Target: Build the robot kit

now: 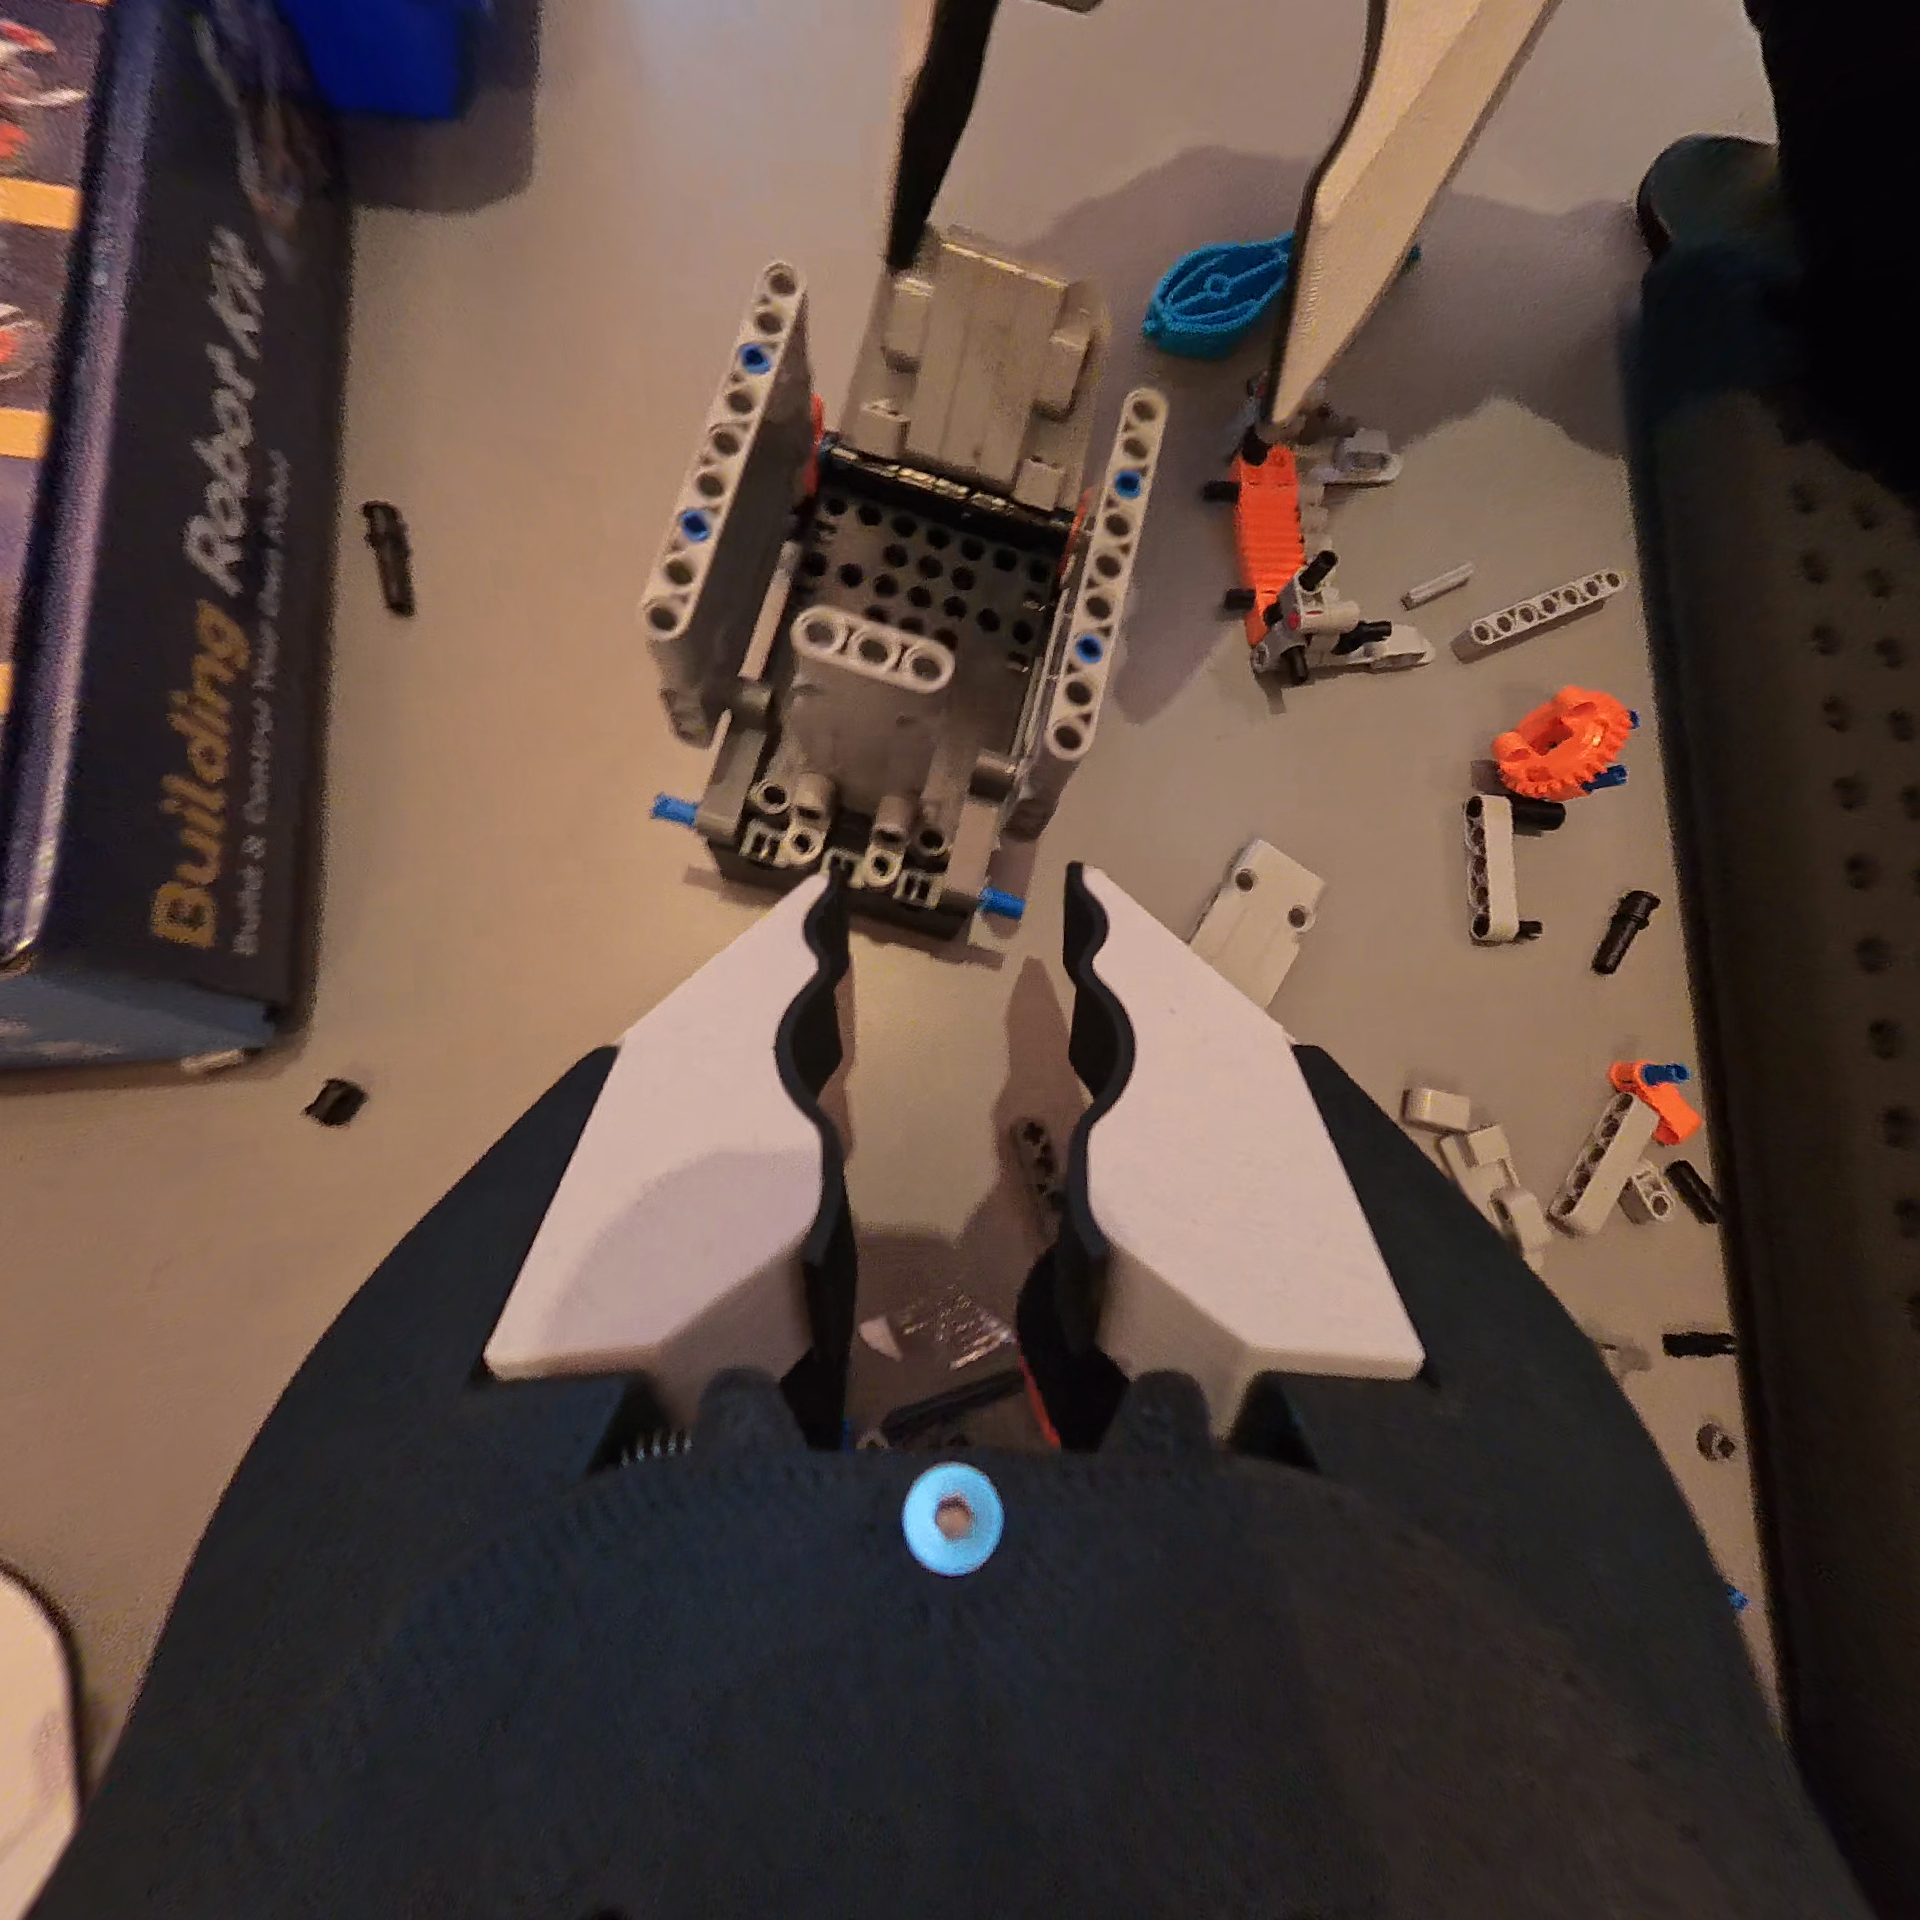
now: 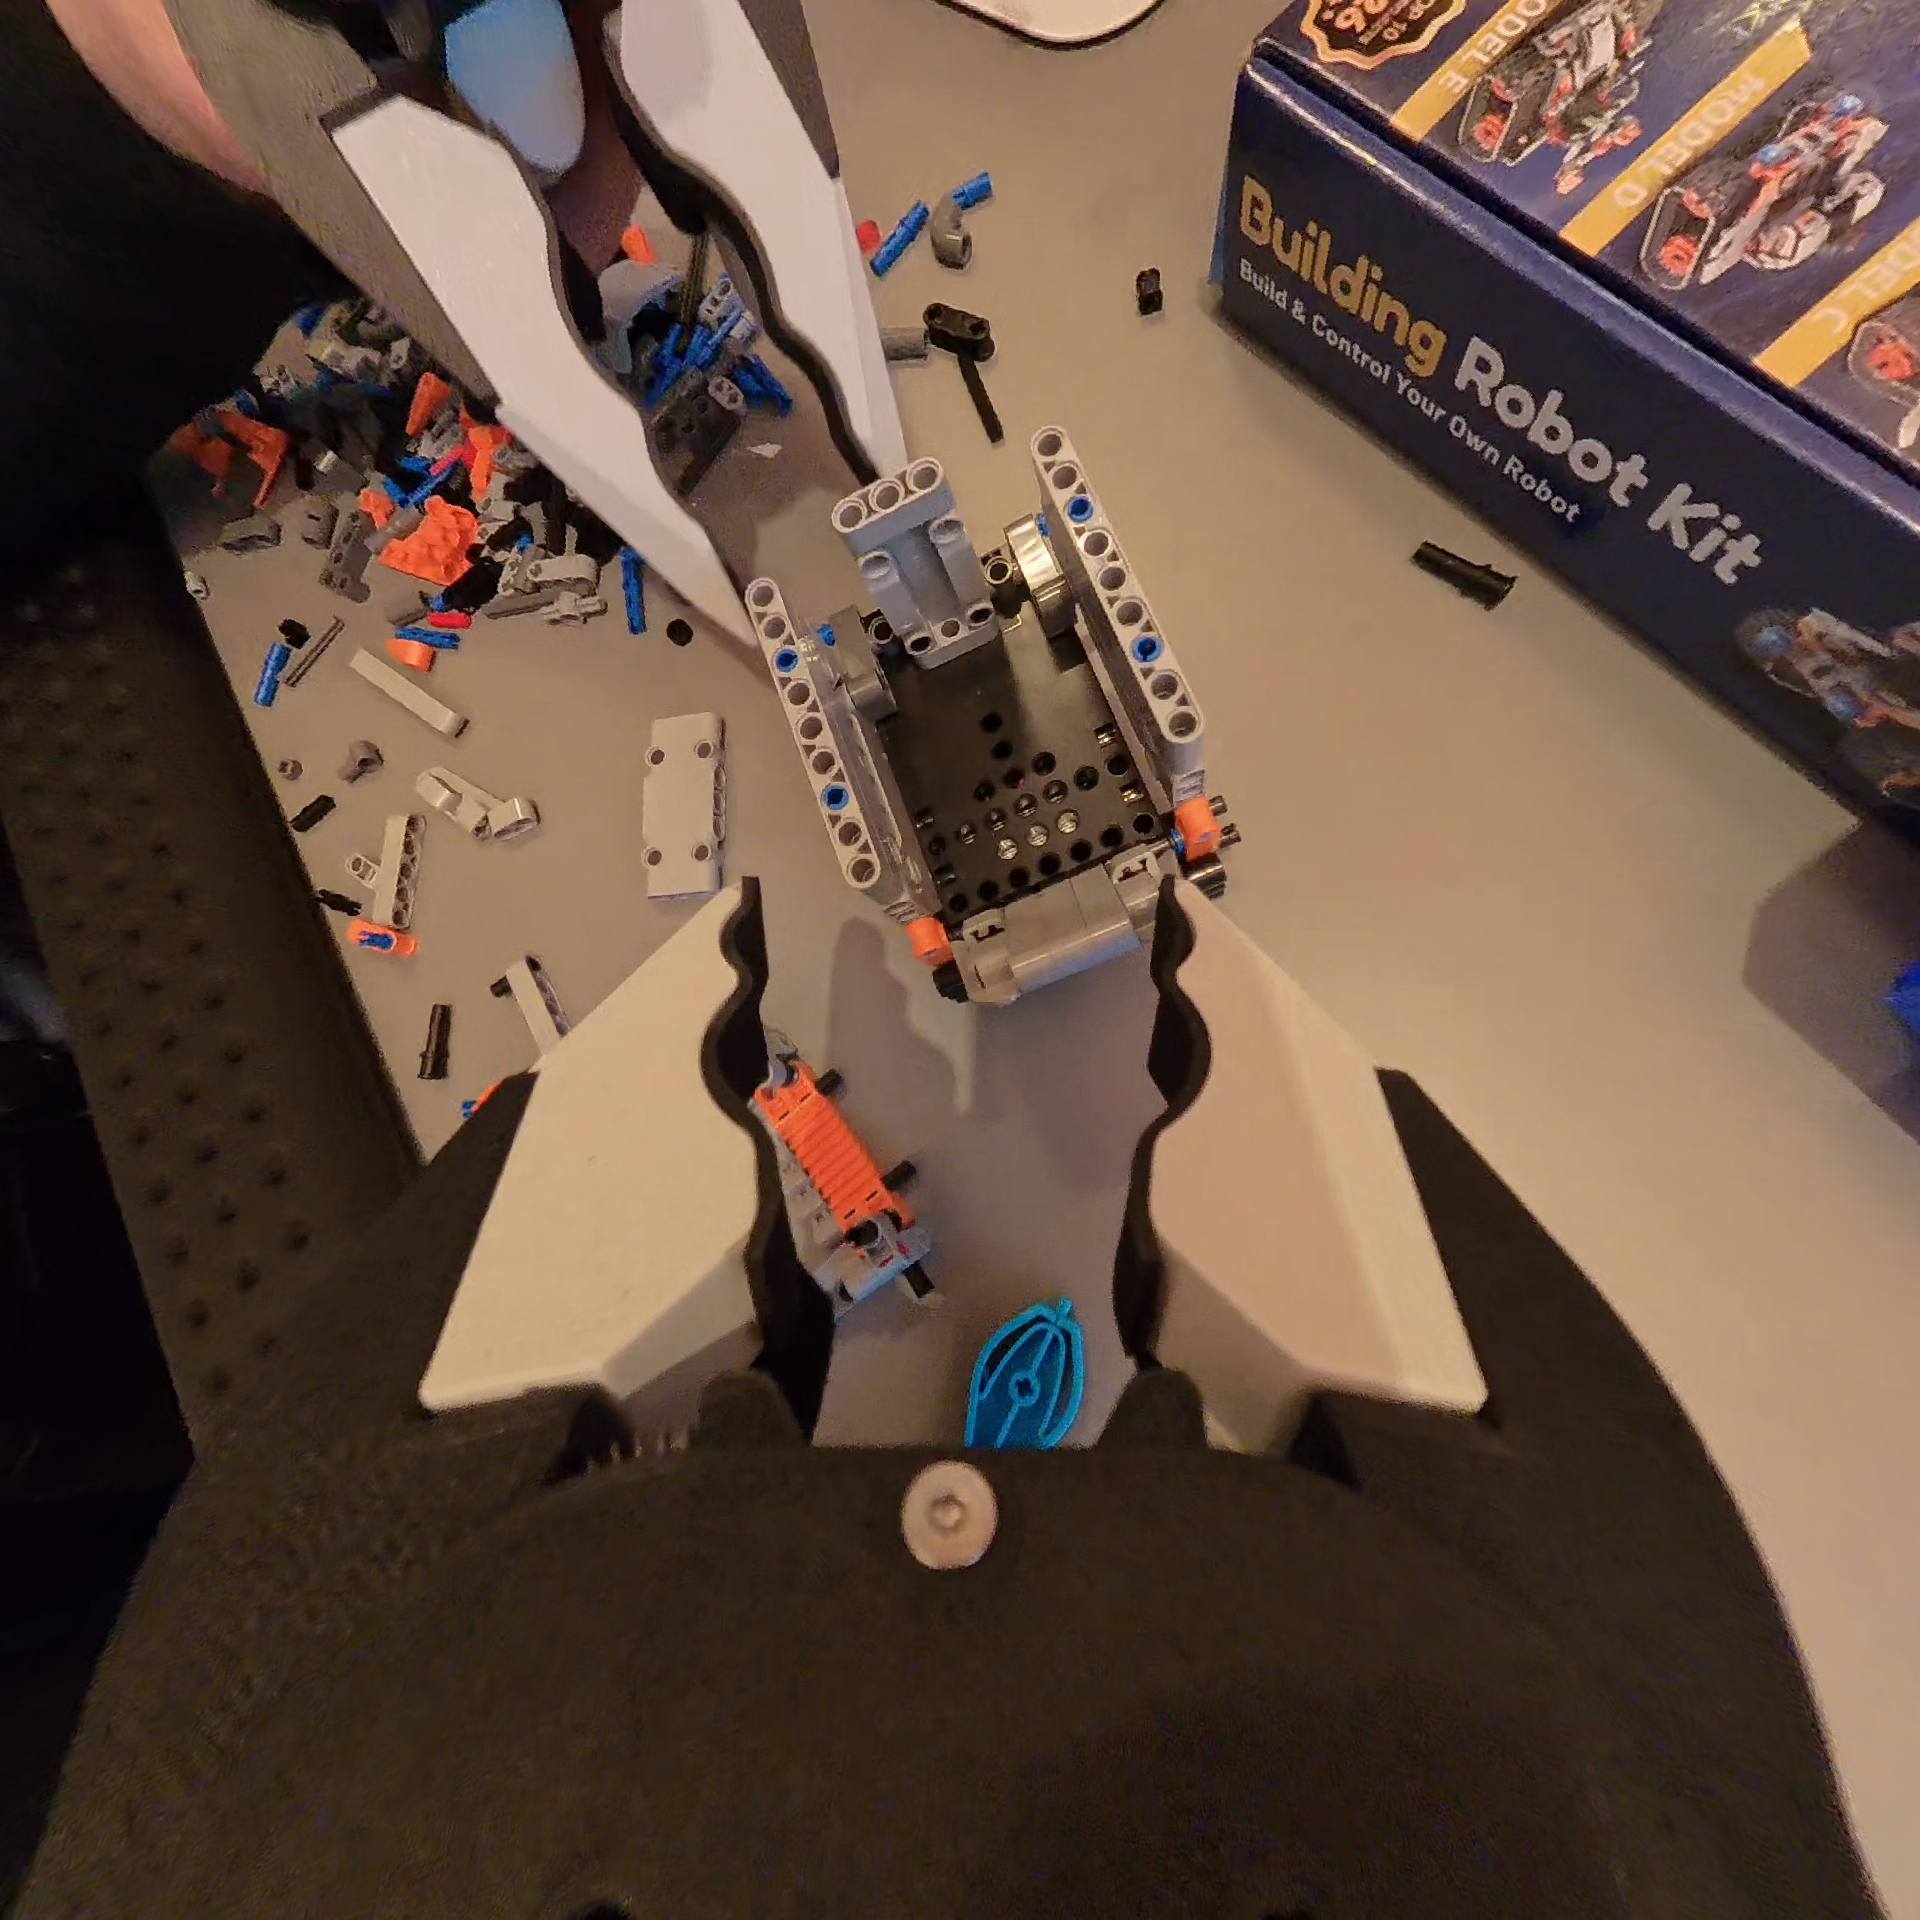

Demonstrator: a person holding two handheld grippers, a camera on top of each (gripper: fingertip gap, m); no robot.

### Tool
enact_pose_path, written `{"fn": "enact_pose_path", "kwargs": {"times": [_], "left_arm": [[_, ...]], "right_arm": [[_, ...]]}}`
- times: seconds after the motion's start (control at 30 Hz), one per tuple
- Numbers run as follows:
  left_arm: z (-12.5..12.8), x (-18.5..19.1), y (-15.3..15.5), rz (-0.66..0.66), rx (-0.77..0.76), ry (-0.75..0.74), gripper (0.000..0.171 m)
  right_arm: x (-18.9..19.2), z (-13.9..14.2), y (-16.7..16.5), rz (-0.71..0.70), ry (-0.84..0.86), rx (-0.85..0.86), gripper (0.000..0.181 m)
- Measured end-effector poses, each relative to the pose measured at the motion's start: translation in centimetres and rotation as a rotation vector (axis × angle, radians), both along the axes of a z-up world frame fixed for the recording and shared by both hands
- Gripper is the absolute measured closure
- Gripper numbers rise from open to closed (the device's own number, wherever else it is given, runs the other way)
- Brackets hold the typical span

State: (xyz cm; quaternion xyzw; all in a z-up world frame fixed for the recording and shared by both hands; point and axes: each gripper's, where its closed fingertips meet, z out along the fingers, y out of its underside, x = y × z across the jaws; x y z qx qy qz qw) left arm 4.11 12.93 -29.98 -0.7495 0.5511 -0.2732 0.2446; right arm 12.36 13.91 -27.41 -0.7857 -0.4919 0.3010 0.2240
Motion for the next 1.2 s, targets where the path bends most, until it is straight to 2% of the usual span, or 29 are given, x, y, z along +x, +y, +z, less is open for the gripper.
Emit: {"fn": "enact_pose_path", "kwargs": {"times": [0.23, 0.43, 0.73, 1.2], "left_arm": [[0.1, 1.9, -1.9, -0.061, -0.023, -0.018, 0.135], [0.4, 3.1, -3.7, -0.131, -0.037, -0.021, 0.135], [3.5, 1.1, -2.0, -0.074, -0.015, -0.137, 0.136], [2.6, 1.4, -1.8, -0.057, -0.047, -0.119, 0.095]], "right_arm": [[-1.1, 0.1, 1.9, -0.05, 0.063, 0.034, 0.099], [-2.0, 0.4, 3.0, -0.071, 0.114, 0.063, 0.103], [-0.3, 0.8, 3.4, -0.128, 0.129, 0.077, 0.104], [-0.2, -0.9, 1.7, -0.076, 0.099, -0.025, 0.109]]}}
